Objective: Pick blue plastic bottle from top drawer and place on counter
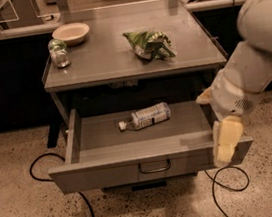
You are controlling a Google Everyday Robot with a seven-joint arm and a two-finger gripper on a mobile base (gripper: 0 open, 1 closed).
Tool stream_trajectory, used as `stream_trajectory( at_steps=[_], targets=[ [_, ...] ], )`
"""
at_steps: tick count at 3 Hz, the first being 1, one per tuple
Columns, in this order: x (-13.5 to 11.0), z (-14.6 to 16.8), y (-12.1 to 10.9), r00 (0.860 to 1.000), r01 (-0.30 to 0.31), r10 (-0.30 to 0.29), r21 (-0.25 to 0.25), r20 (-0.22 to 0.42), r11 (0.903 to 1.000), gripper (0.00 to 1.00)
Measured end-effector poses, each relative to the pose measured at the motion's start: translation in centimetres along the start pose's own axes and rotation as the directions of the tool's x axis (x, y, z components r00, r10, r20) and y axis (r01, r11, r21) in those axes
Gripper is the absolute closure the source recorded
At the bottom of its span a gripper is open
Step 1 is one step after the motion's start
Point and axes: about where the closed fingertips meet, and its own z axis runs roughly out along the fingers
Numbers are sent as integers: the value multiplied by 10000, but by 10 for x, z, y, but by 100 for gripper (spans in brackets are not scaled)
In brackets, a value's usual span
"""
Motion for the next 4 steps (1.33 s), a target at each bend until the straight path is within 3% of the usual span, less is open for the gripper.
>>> stream_trajectory(
  at_steps=[1, 2, 3, 4],
  targets=[
    [-15, 76, 5, 9980, 635, -637, -367, -50, 9973, 0],
    [-20, 85, -2, 9976, 679, -679, 22, 93, 9977, 0],
    [-20, 84, -1, 9979, 645, -646, 76, 41, 9979, 0],
    [-29, 84, -26, 9919, 1172, -1211, 914, 384, 9889, 0]
  ],
)
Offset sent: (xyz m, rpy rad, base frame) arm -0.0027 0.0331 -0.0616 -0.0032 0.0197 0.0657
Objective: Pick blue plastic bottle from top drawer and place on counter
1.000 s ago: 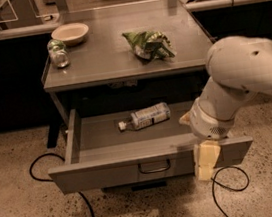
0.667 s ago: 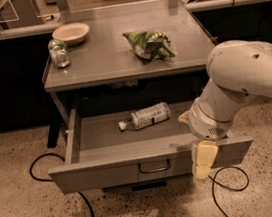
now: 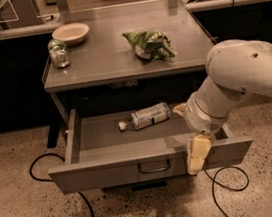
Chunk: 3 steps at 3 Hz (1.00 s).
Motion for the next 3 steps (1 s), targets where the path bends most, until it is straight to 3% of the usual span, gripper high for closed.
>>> stream_trajectory(
  at_steps=[1, 2, 3],
  targets=[
    [-26, 10, -50, 9886, 796, -939, 1208, 1179, 9895, 0],
    [-26, 10, -50, 9886, 796, -939, 1207, 1179, 9895, 0],
    [-3, 41, -63, 9915, 513, -575, 559, 1168, 9971, 0]
  ],
)
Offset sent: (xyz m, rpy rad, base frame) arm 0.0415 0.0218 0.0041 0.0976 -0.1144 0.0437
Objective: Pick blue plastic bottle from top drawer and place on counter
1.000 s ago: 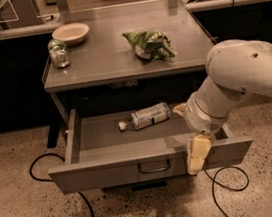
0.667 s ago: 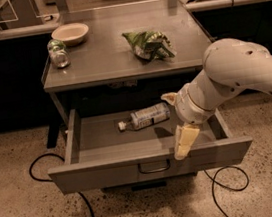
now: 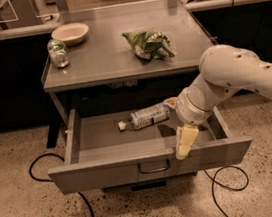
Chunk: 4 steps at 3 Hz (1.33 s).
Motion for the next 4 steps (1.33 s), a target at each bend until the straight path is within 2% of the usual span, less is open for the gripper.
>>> stream_trajectory(
  at_steps=[1, 2, 3, 4],
  targets=[
    [29, 59, -29, 9989, -369, 318, -1544, -353, 9873, 0],
    [28, 60, -29, 9989, -366, 312, -1609, -358, 9863, 0],
    [14, 45, -28, 9980, -207, 124, -1352, -621, 9906, 0],
    [-29, 22, -24, 9890, 626, -693, -548, -1308, 9965, 0]
  ],
)
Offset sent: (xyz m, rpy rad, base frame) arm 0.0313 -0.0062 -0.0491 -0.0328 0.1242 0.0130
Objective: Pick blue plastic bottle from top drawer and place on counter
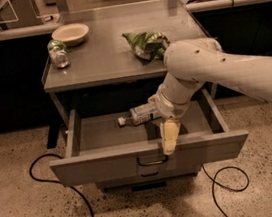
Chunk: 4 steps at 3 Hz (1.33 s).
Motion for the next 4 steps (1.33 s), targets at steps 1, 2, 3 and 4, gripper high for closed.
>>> stream_trajectory(
  at_steps=[1, 2, 3, 4],
  targets=[
    [-3, -16, 2, 9997, 130, -125, 265, -189, 9996, 0],
    [-10, -17, -6, 9988, 146, -109, 791, -476, 9968, 0],
    [-8, -36, -3, 9922, 141, 153, 2332, -1236, 9723, 0],
    [5, -24, 2, 9862, 120, 350, 2809, -1619, 9597, 0]
  ],
)
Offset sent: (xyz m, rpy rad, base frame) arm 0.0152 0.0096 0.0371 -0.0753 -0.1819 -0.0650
